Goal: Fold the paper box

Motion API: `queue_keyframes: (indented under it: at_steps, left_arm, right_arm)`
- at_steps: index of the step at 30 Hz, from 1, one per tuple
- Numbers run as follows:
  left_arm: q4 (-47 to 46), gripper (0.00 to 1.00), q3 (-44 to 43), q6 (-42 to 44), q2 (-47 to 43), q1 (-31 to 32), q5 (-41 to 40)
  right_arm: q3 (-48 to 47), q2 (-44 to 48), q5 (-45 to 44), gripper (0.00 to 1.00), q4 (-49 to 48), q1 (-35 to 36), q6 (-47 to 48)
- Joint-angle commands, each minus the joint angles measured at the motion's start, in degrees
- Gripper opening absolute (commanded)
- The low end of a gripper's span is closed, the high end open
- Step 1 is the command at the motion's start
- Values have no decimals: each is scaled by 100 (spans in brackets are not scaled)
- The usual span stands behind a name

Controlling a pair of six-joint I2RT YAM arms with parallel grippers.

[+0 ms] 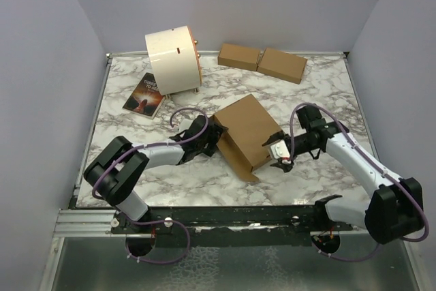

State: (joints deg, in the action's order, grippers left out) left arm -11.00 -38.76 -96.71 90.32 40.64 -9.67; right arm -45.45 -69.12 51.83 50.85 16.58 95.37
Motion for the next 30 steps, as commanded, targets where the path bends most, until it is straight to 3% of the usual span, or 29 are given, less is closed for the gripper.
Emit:
queue_keyframes:
  at_steps: [1, 4, 13, 19, 24, 30]
  left_arm:
    - [122, 77, -215, 41, 131, -73, 86]
    - [116, 75, -266, 37, 162, -75, 109]
    - [190, 71, -316, 0, 170, -83, 115]
    - [253, 71, -325, 3, 128, -83, 110]
    - [257, 70, -354, 28, 148, -83, 106]
    - [229, 70, -396, 43, 214, -85, 140]
  right_arm:
    - [-75, 183, 408, 69, 616, 622, 421]
    - [518, 624, -340, 69, -377, 1473, -649]
    - [530, 375, -1620, 63, -1174, 2856, -1778]
    - [672, 82, -3048, 58, -1866, 4155, -2544]
    - [756, -65, -3897, 53, -2154, 4291, -2891]
    - [876, -142, -4187, 51, -2256, 4292, -2999]
